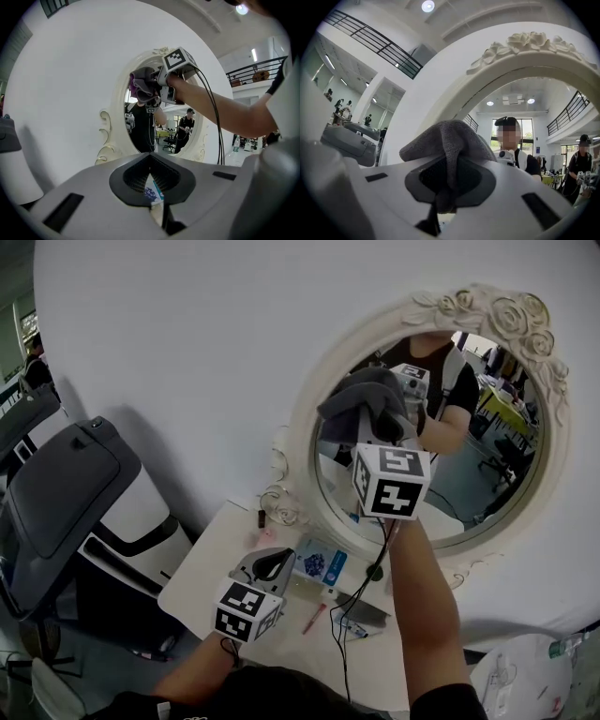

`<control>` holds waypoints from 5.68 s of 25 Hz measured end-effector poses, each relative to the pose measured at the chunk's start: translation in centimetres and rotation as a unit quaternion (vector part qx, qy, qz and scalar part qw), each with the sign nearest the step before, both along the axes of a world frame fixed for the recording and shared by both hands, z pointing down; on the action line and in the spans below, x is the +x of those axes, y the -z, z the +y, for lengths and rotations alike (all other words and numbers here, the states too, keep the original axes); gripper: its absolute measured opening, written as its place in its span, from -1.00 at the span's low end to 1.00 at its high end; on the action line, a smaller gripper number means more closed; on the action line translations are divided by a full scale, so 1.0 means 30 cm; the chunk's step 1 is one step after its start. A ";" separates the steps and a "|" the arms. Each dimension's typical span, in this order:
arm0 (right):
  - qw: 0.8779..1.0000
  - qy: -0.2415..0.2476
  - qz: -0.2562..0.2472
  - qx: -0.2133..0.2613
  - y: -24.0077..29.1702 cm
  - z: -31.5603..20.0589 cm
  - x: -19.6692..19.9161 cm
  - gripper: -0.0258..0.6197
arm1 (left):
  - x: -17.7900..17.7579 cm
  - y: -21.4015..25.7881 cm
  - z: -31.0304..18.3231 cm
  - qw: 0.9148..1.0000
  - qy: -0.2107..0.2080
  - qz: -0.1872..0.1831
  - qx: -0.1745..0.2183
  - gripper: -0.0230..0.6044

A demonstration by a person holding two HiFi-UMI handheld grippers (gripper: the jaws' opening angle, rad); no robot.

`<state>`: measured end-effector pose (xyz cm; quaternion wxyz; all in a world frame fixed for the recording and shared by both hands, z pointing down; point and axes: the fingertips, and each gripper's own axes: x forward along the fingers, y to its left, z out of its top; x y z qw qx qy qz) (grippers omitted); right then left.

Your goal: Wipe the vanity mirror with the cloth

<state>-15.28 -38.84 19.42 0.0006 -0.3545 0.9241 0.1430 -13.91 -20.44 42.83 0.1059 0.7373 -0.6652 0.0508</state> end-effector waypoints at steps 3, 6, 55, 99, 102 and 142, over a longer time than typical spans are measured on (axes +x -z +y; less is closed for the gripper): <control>1.000 0.012 0.027 0.008 -0.058 0.025 -0.094 -0.79 | -0.023 0.008 0.009 1.000 0.009 0.000 0.004 -0.93; 0.999 0.020 0.030 0.009 -0.087 0.036 -0.137 -0.79 | -0.038 0.009 0.010 1.000 0.014 0.001 0.004 -0.93; 0.961 -0.277 0.001 -0.022 -0.227 -0.234 1.124 -0.79 | 0.536 -0.009 -0.183 0.983 -0.181 -0.013 -0.004 -0.93; 0.998 0.038 0.039 -0.028 -0.299 -0.004 -0.001 -0.79 | 0.056 -0.022 -0.013 1.000 -0.007 -0.014 -0.006 -0.93; 0.998 0.038 0.042 -0.029 -0.322 0.010 -0.055 -0.79 | 0.017 -0.027 0.011 1.000 0.002 -0.007 -0.003 -0.93; 0.986 -0.055 0.133 -0.080 -0.550 -0.118 0.522 -0.79 | 0.284 -0.031 -0.166 0.994 -0.113 0.009 -0.001 -0.93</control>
